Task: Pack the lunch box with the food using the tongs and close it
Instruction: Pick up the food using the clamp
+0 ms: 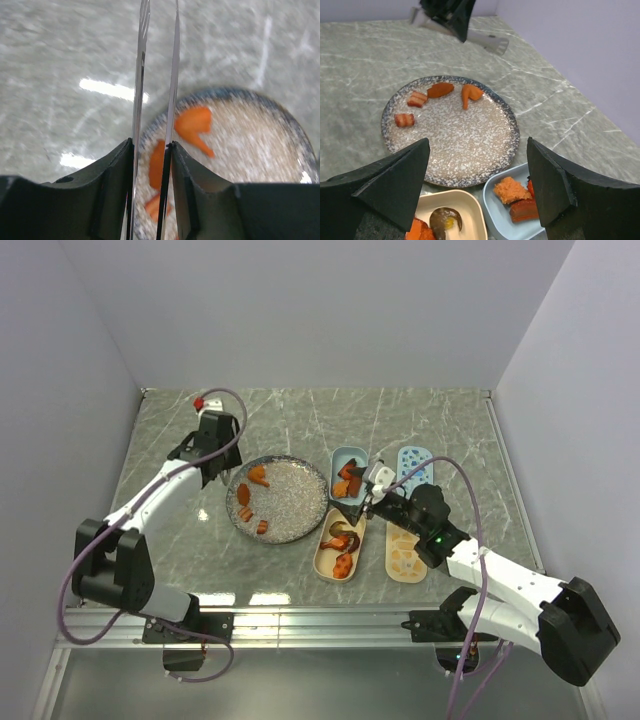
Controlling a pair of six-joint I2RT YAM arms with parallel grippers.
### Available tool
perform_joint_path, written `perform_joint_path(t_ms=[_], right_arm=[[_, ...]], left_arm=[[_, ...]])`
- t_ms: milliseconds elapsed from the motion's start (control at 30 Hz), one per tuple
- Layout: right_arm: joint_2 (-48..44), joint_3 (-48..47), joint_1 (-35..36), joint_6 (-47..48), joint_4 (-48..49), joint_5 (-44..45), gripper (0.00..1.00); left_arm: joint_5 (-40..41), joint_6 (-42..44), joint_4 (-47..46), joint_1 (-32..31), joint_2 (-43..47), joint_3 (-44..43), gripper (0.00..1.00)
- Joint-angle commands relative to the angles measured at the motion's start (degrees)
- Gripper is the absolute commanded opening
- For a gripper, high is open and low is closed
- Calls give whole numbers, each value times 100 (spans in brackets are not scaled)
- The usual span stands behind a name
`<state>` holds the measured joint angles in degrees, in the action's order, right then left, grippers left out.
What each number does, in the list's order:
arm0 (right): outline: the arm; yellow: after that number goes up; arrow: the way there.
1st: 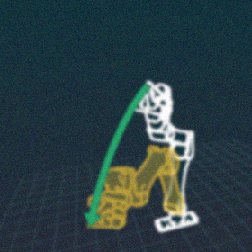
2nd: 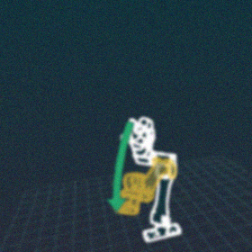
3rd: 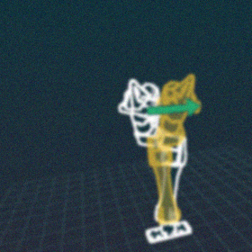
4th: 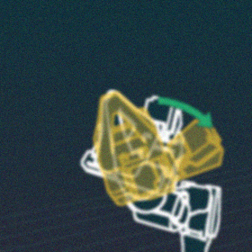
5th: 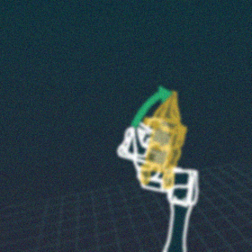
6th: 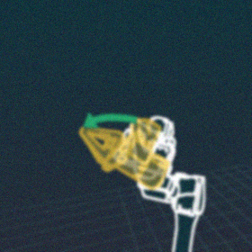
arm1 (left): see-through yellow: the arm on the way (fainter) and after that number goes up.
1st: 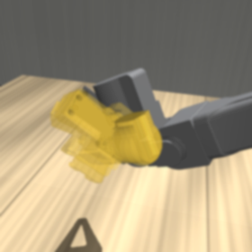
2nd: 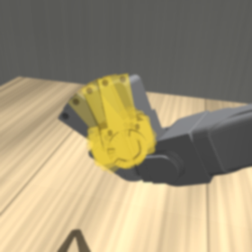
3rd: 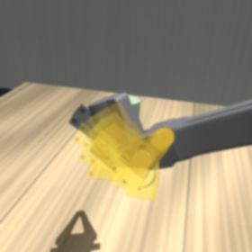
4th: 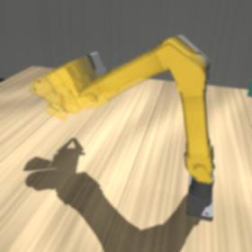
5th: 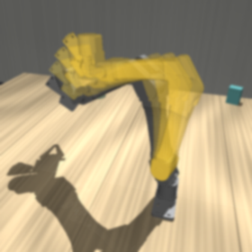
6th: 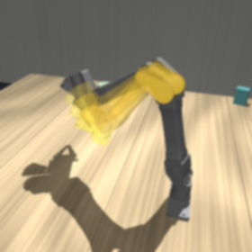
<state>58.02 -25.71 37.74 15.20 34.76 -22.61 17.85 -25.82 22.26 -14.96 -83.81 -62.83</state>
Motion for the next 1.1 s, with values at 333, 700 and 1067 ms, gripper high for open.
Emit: perform_joint_path(t_ms=[333,700,1067], right_arm=[[-677,-92,-529,-509,206,592,85],[-652,-39,-1119,-1028,593,-243,87],[-589,92,-1207,-1396,882,-613,86]], left_arm=[[1185,-1055,552,-1772,1208,867,41],[2723,-2128,1447,-2995,1648,711,44],[3128,-2498,992,-3101,1667,1088,44]])
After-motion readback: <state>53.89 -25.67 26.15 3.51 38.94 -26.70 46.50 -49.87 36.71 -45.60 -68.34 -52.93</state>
